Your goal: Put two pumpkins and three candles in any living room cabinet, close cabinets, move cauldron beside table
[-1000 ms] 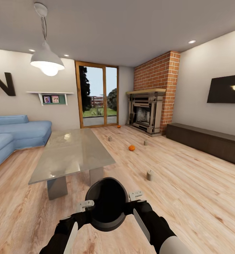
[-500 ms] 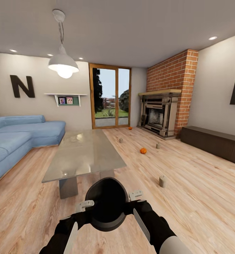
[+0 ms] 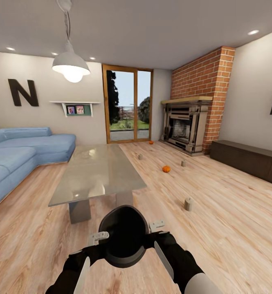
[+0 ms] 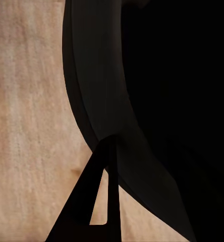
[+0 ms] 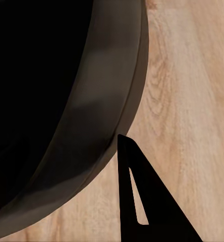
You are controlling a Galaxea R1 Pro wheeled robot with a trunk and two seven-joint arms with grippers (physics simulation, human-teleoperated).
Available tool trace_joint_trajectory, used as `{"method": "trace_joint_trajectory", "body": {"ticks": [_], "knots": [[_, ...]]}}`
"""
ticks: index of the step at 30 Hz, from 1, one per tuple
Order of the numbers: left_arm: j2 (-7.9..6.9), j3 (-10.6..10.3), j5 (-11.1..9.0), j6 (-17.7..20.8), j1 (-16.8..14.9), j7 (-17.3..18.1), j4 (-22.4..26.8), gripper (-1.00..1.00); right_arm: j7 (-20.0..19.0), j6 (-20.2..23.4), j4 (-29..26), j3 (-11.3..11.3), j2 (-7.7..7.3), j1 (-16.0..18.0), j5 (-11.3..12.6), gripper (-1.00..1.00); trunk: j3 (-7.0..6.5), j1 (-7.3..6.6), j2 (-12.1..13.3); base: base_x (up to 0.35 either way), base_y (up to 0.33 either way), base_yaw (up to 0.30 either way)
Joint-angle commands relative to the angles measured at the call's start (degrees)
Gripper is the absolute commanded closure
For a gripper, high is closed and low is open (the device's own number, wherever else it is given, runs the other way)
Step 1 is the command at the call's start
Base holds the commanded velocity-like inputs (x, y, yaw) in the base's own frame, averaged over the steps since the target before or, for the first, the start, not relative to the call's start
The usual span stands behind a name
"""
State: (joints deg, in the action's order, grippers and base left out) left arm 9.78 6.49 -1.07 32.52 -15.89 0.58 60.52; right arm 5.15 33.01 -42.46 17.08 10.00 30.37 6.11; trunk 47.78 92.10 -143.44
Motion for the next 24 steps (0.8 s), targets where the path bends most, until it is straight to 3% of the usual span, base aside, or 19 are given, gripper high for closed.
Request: {"method": "trace_joint_trajectory", "body": {"ticks": [1, 10, 24], "knots": [[-0.02, 0.3, 0.55, 0.0, -0.02, 0.0, 0.04, 1.0, -0.14, -3.13, -1.66, -0.05, 0.0, 0.04, 0.31, 1.0, 0.22, 0.02, -0.03, 0.0, 0.0, 0.0], [-0.02, 0.54, 0.55, 0.0, -0.02, 0.0, 0.04, 1.0, -0.14, -3.13, -1.66, -0.05, 0.0, 0.04, 0.31, 1.0, 2.19, 0.25, -0.15, 0.0, 0.0, 0.01], [-0.02, 0.55, 0.55, 0.0, -0.02, 0.0, 0.04, 1.0, -0.14, -3.13, -1.66, -0.03, 0.0, 0.04, 0.31, 1.0, 4.66, 0.61, -0.34, 0.0, 0.0, 0.163]]}}
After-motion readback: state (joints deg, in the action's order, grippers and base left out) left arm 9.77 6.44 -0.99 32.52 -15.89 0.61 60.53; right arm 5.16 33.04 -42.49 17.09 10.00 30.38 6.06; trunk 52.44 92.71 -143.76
